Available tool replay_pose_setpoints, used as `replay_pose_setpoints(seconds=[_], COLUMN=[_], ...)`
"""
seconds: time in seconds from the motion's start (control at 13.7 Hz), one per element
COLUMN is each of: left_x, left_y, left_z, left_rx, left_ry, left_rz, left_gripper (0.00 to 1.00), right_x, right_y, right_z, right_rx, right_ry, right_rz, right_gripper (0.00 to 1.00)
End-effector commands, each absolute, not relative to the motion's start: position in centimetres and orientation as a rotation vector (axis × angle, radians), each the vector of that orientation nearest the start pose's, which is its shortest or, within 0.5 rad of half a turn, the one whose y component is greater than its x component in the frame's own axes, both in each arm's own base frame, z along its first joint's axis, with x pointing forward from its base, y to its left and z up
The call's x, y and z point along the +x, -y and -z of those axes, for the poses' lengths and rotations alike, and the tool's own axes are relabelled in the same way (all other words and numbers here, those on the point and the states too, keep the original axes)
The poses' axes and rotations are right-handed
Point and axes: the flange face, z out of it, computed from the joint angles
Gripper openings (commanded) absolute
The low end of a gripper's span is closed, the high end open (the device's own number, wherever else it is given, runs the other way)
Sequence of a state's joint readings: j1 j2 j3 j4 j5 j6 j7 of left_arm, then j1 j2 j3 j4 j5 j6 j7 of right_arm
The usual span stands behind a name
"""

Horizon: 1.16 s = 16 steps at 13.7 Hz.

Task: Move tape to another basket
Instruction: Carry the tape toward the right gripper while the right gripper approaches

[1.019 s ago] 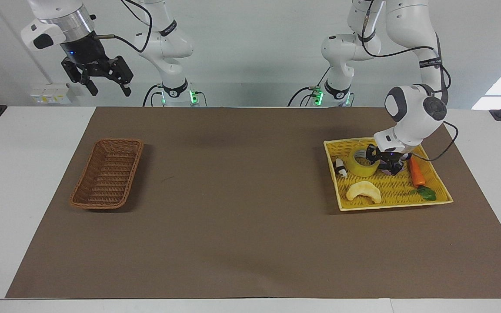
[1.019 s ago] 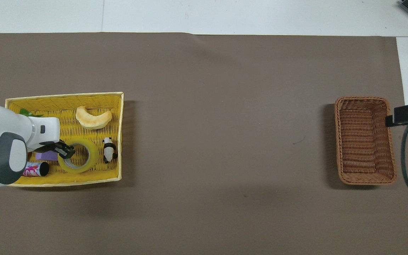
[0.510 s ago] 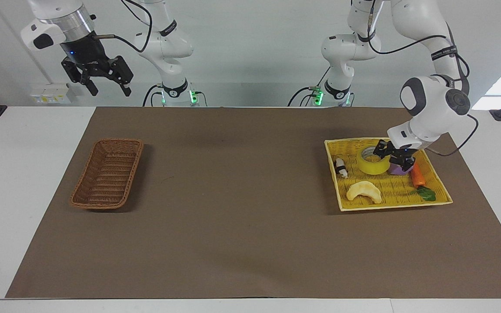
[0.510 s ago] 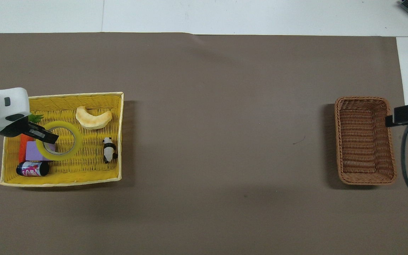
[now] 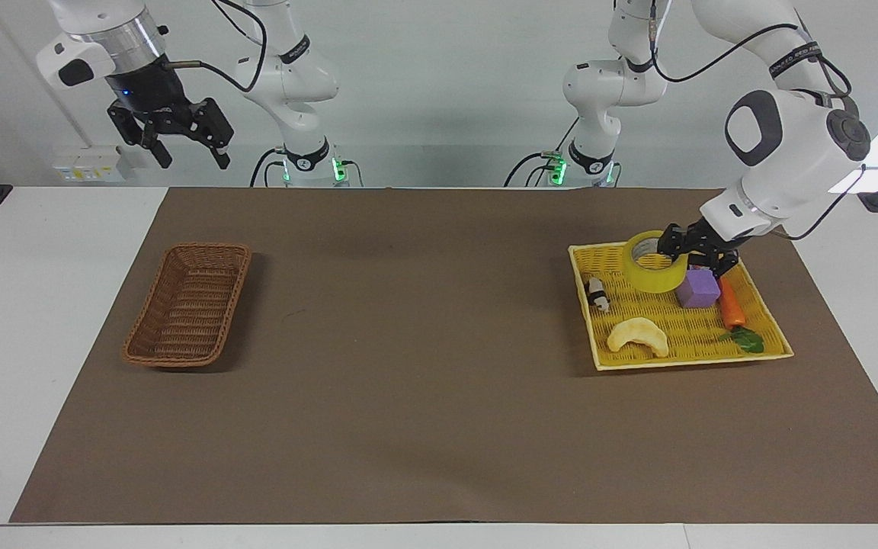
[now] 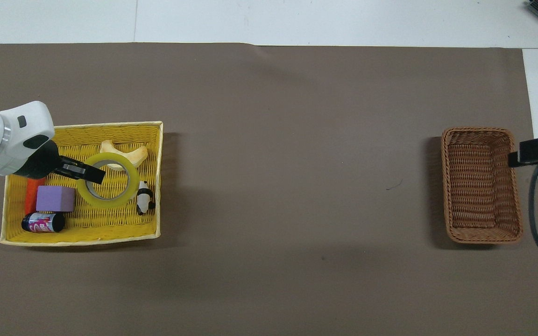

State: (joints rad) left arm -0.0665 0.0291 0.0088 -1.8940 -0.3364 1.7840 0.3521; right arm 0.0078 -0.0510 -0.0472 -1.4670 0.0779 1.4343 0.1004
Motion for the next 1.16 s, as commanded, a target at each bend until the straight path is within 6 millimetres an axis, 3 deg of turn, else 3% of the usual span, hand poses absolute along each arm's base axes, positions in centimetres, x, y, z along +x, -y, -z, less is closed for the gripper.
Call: replay_pose_setpoints(seconds=[0.0,0.36,0.73,0.87,1.09], left_x=[53.8,51.4,47.8,45.9,44.7], left_y=[9.9,20.4,32.0,35.5,38.1], left_z=[-49.7,-50.9,-52.7,-53.3,-54.1], left_rx=[-3.537,-3.675,-3.710,-3.723,-3.755], left_ry=[-0.545,-0.381,-0.105,-0.033,0.093], left_rz=[-0.162,-0.284,-0.172,-0.164,-0.087], left_gripper=[0.00,0.00,0.00,0.00,0.00], right_x=[51.8,51.8,51.3,50.4,50.9], right_y=[1.3,1.3,2.0,1.5,-0.1], right_z=[-68.9,-68.9,-69.1,-69.5,-67.3], right_rx=[-3.064,-3.064,-3.069,-3.072,-3.049], right_ry=[-0.176,-0.176,-0.188,-0.183,-0.135], right_rz=[0.047,0.044,0.024,0.014,-0.044], right_gripper=[1.00,1.00,1.00,1.00,1.00])
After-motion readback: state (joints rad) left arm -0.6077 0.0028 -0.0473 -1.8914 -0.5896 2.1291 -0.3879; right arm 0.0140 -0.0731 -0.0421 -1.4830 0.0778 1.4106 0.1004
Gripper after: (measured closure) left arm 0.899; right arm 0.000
